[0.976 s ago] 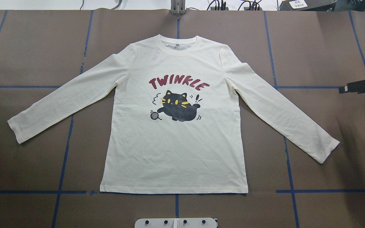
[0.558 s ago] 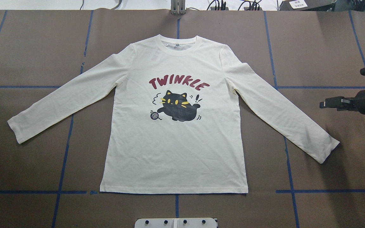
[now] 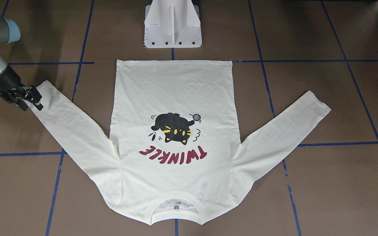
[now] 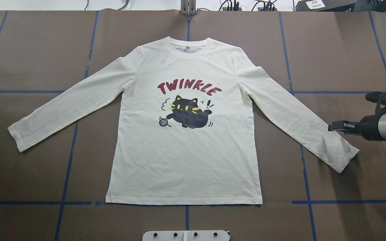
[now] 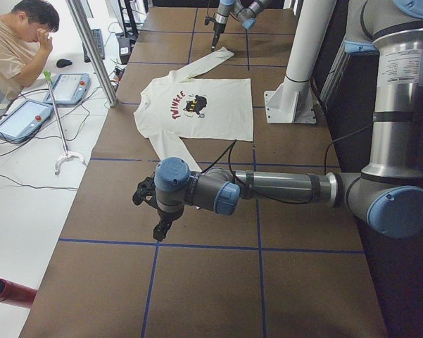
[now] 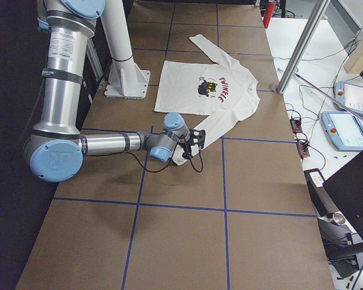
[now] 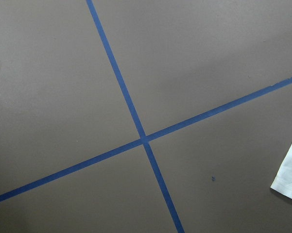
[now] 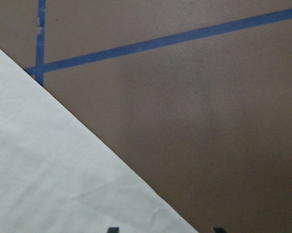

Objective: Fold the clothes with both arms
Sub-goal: 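Lower the right gripper to the cuff of the sleeve nearest it and grasp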

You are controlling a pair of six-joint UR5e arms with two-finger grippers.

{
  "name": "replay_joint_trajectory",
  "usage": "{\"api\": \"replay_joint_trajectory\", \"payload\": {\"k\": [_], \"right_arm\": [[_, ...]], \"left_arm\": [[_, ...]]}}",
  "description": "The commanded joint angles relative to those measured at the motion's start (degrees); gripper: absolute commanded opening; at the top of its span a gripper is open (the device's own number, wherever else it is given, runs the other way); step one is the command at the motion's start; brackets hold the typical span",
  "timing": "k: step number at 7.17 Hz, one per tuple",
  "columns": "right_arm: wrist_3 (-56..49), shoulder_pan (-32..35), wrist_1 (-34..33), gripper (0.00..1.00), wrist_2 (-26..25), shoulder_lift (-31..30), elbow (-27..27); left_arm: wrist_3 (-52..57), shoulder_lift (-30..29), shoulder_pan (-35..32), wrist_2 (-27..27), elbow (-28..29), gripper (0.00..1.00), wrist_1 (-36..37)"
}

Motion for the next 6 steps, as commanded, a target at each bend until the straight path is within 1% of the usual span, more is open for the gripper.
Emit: {"api": "replay_joint_trajectory", "payload": {"k": [1, 2, 3, 6], "right_arm": [[-0.47, -1.42, 0.01, 0.69, -0.49, -3.9, 0.88], [-0.56, -3.08, 0.01, 0.69, -2.23, -4.69, 0.79], [-0.56, -3.88, 0.01, 0.68, -2.94, -5.23, 0.88], [-0.56, -4.42, 0.01, 0.68, -2.95, -5.84, 0.79]], "left_arm": [[0.0, 0.03, -0.02, -0.03, -0.03, 1.0, 0.0], [-0.09, 0.03, 0.07, -0.03, -0.03, 1.0, 0.0], [0.0, -0.06, 0.07, -0.03, -0.11, 1.0, 0.0], [0.0, -0.06, 0.07, -0.03, -0.2, 1.0, 0.0]]}}
